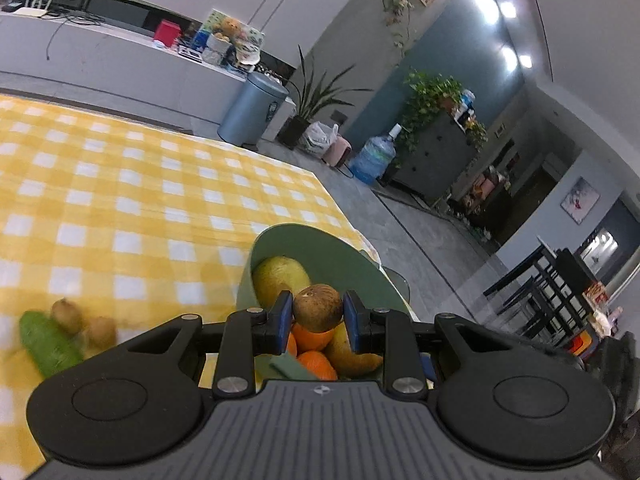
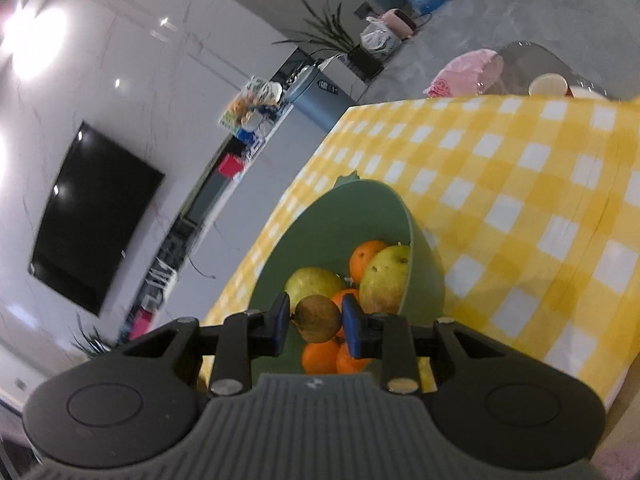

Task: Organize fruits
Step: 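Carry the left tool's kiwi over the colander while the right tool carries its fruit there, then open the left tool to drop the kiwi in while the right tool releases its fruit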

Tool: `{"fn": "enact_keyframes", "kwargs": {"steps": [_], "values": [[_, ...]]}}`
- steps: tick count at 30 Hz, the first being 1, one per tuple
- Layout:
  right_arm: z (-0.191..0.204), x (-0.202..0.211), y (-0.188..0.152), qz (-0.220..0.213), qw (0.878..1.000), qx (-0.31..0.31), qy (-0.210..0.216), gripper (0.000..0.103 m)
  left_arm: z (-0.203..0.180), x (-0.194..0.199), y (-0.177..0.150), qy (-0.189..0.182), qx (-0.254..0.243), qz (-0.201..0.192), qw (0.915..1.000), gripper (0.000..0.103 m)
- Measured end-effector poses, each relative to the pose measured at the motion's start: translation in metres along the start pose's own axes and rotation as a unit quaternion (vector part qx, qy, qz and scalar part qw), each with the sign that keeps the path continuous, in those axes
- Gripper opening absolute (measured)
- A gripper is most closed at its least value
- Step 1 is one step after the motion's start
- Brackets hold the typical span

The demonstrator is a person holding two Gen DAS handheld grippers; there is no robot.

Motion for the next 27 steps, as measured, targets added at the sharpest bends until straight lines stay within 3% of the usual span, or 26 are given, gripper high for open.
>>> {"fn": "enact_keyframes", "kwargs": {"steps": [4, 7, 20, 27], "values": [[-0.008, -0.008, -0.006, 0.029, 0.999, 0.012, -0.024, 0.026, -0.001, -0.021, 0.0, 0.023, -0.018, 0.013, 0.9995, 0.03], [-0.009, -0.008, -0.006, 0.029, 0.999, 0.009, -0.019, 0.027, 0.002, -0.033, -0.002, 0.05, -0.032, 0.021, 0.998, 0.03], [-0.013, -0.007, -0.005, 0.038, 0.999, -0.008, 0.005, 0.028, -0.004, -0.04, 0.0, 0.071, -0.054, 0.021, 0.9958, 0.031], [-0.009, -0.008, -0.006, 0.038, 0.999, 0.0, 0.001, 0.028, -0.007, -0.032, 0.001, 0.069, -0.053, 0.013, 0.9962, 0.047]]}}
Point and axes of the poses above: each gripper's, at about its wrist camera, not at the fingertips, and x roughly against the way its jaws point, z to its left, y to its top, the point moved 4 cm from there along -x, roughly the way its jaws point, and after that the axes turned 12 degrees about x, right-handed, at the moved point
